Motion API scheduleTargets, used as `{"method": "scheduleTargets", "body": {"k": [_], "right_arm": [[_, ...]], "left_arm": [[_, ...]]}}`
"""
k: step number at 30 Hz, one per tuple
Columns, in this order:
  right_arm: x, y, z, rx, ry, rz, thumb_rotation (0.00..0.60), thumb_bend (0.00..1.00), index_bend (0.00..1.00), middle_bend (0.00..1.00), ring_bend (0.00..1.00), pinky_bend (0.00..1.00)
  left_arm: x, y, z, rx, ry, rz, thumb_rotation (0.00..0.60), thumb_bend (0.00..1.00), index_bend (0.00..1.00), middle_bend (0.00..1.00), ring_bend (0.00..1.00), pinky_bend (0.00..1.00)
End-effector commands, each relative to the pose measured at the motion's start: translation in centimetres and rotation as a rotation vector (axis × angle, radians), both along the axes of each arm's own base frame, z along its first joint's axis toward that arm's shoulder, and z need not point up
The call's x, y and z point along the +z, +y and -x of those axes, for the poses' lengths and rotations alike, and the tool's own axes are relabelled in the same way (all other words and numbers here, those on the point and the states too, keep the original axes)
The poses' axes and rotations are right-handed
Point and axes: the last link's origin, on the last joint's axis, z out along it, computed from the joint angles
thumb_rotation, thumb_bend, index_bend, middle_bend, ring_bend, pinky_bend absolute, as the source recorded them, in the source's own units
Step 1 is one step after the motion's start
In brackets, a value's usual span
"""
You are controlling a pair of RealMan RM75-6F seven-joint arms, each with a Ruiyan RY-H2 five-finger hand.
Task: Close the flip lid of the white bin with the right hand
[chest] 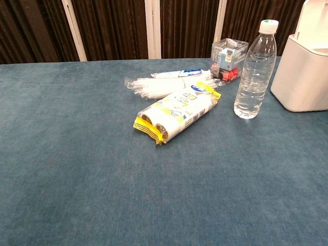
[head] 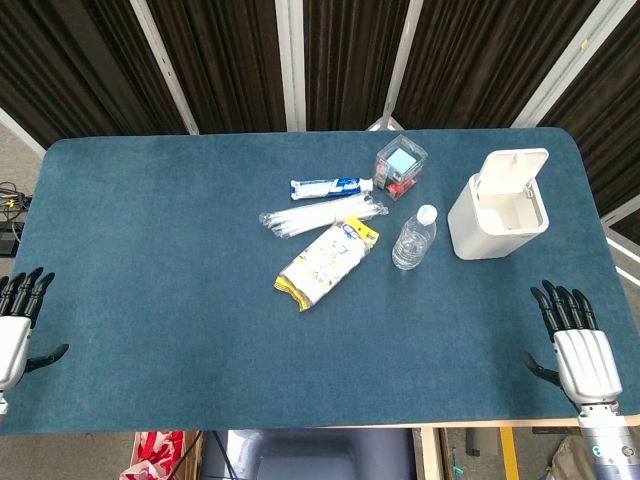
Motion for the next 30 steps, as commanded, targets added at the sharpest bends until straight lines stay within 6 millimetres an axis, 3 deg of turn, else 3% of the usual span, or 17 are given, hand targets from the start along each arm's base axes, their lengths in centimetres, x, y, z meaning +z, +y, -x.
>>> {"method": "scheduleTargets", "body": {"k": [1,27,30], "right_arm": [[-0.1,0.0,0.0,0.001,0.003,-0.004,0.600,0.24,0.00,0.00,0.00,0.04],[-0.3,-0.5,-0.9,-0.008,-0.054,-0.014,0.600,0.24,0.00,0.00,0.00,0.04],[0.3,-1.6,-1.3,-0.011,-0.073,0.003,0.600,0.24,0.00,0.01,0.03,0.11]], "left_arm": [[0.0,0.0,0.0,0.000,-0.003,-0.002,0.600,0.00,0.00,0.00,0.00,0.00],[0.9,-0.5,-0.1,-0.005,-0.017,-0.035,0.600,0.00,0.00,0.00,0.00,0.00],[1.0,-0.6,0.0,-0.004,-0.018,-0.038,0.600,0.00,0.00,0.00,0.00,0.00]]}}
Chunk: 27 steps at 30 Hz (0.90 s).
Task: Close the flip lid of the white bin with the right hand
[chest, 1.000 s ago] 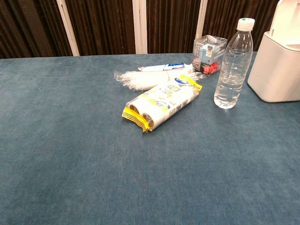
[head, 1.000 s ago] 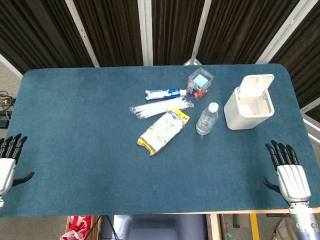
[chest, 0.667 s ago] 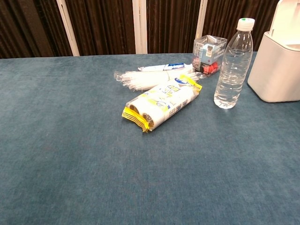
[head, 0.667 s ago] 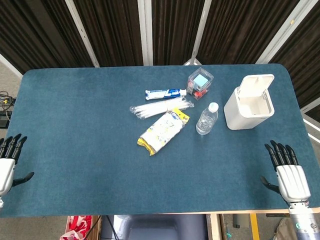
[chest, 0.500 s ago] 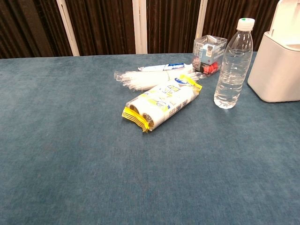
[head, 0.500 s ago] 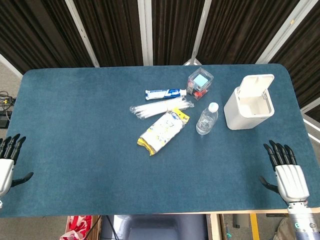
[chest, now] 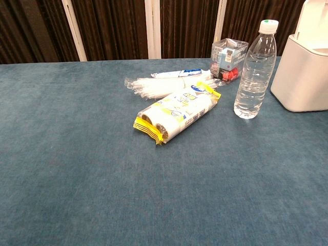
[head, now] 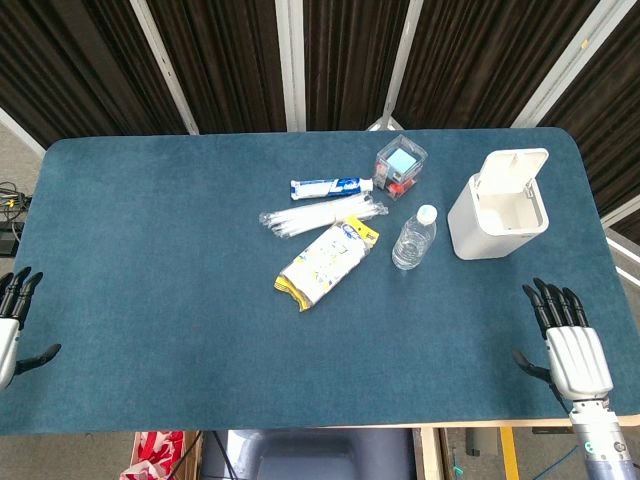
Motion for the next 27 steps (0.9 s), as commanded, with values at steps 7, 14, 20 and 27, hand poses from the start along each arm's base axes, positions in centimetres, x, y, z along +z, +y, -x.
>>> {"method": "scheduleTargets", "body": {"k": [7,14,20,27], "right_arm": [[2.2,-6.0,-1.9,-0.056,-0.066,-0.001,0.600,0.30,0.00,0.59,0.67,0.68],[3.3,-12.7,-4.6,-0.092,-0.056,-0.060,0.600,0.52,0.00,0.82,0.89,0.83],[3.8,-18.5,-7.7,-0.107,-0.060,-0.063,0.600,0.54,0.00,0.83,0.90,0.83],[4.8,-22.7,-10.5,-0.116,-0.057,-0.037,0.600,0.59,0.00,0.84,0.91,0.83]], "left_arm": [[0.5,0.0,0.1,-0.010,-0.008,-0.024,0.600,0.00,0.00,0.00,0.00,0.00],[0.6,0.0,0.4,0.007,-0.020,-0.027,0.600,0.00,0.00,0.00,0.00,0.00],[0.9,0.1,0.6,0.019,-0.029,-0.045,0.600,0.00,0.00,0.00,0.00,0.00],[1.4,0.0,1.3,0.047,-0.032,-0.064,0.600,0.00,0.00,0.00,0.00,0.00]]}}
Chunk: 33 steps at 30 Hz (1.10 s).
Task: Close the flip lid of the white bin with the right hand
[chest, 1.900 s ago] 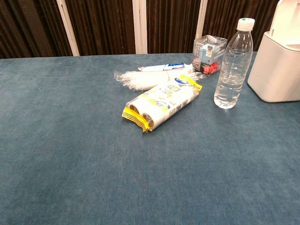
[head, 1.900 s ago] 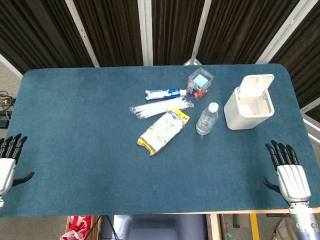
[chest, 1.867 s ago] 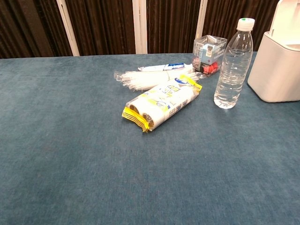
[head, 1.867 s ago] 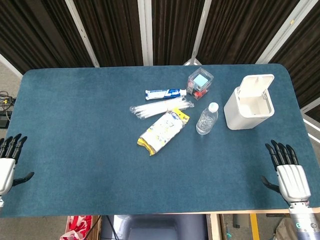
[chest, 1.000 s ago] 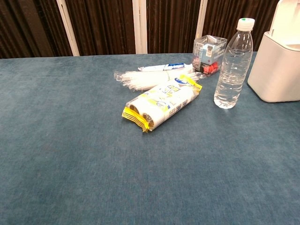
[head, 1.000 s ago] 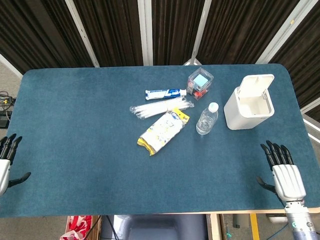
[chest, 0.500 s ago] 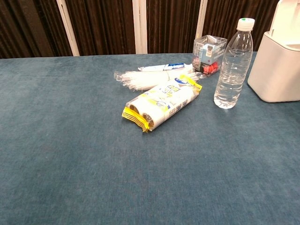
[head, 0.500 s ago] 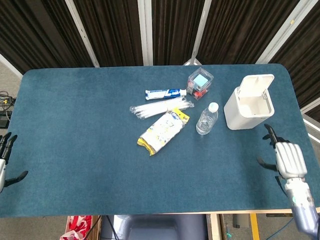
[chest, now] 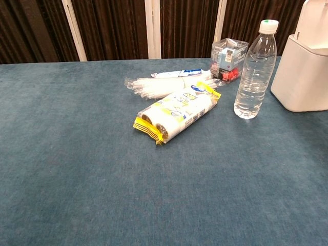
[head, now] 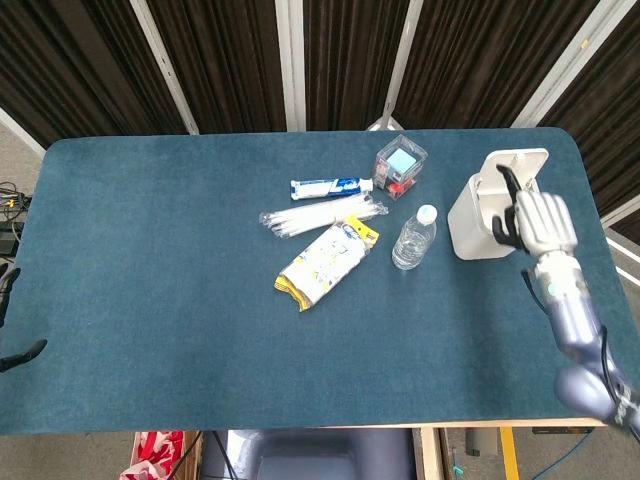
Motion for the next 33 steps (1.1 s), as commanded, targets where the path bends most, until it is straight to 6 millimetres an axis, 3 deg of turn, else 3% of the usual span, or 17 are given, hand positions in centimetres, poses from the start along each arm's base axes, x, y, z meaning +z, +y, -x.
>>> {"method": "scheduleTargets", "body": {"k": [1,9,17,26,33], "right_arm": [[0.6,-2.4,-1.5,-0.013,0.005,0.008,0.600,0.59,0.00,0.84,0.91,0.83],[0.9,-5.3,-2.8,-0.074,-0.005,-0.008,0.600,0.65,0.00,0.85,0.92,0.83],[1.1,-6.9,-2.5,-0.142,0.026,-0.023,0.600,0.69,0.10,0.87,0.94,0.84],[1.4,-7.2,-1.2,-0.228,0.058,-0.032,0.600,0.69,0.30,0.87,0.94,0.85],[1.7,-6.8,-1.2,-0.251,0.064,-0.030,0.600,0.69,0.34,0.87,0.94,0.85]], "left_arm": [[0.2,-0.1,0.2,0.008,-0.003,-0.006,0.600,0.00,0.00,0.00,0.00,0.00],[0.5,-0.3,0.5,0.025,-0.008,-0.012,0.600,0.00,0.00,0.00,0.00,0.00],[0.4,-0.3,0.4,0.021,-0.005,-0.006,0.600,0.00,0.00,0.00,0.00,0.00],[0.1,-0.2,0.4,0.023,-0.009,0.008,0.600,0.00,0.00,0.00,0.00,0.00],[0.0,-0.1,0.3,0.020,-0.012,0.013,0.600,0.00,0.00,0.00,0.00,0.00]]}}
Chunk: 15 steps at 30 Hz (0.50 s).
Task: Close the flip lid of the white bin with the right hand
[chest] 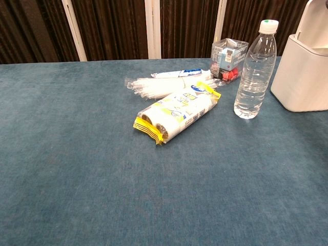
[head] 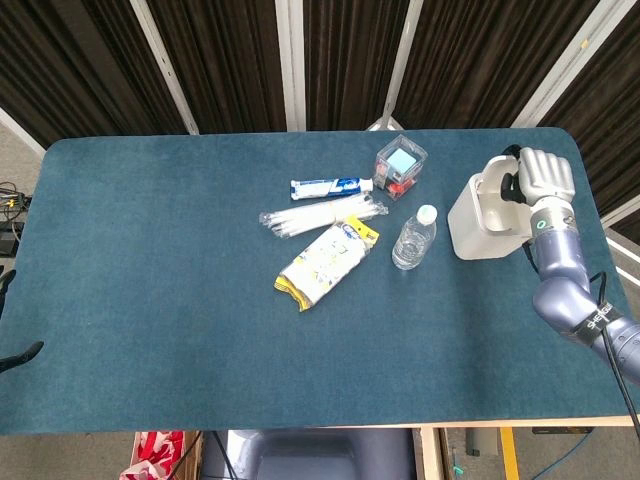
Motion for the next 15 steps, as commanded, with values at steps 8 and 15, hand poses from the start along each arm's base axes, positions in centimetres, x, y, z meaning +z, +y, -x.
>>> {"method": "scheduleTargets", "body": {"k": [8,15], "right_arm": [[0.5,1.0,-0.6,-0.003,0.012,-0.012,0.600,0.70,0.35,0.87,0.94,0.85],[0.9,2.3,-0.5,-0.021,0.027,-0.027,0.600,0.70,0.35,0.87,0.94,0.85]], "left_arm": [[-0.1,0.1,-0.2,-0.012,-0.002,0.009,0.600,0.00,0.00,0.00,0.00,0.00],[-0.2,0.0,-0.4,-0.021,-0.006,0.015,0.600,0.00,0.00,0.00,0.00,0.00]]}}
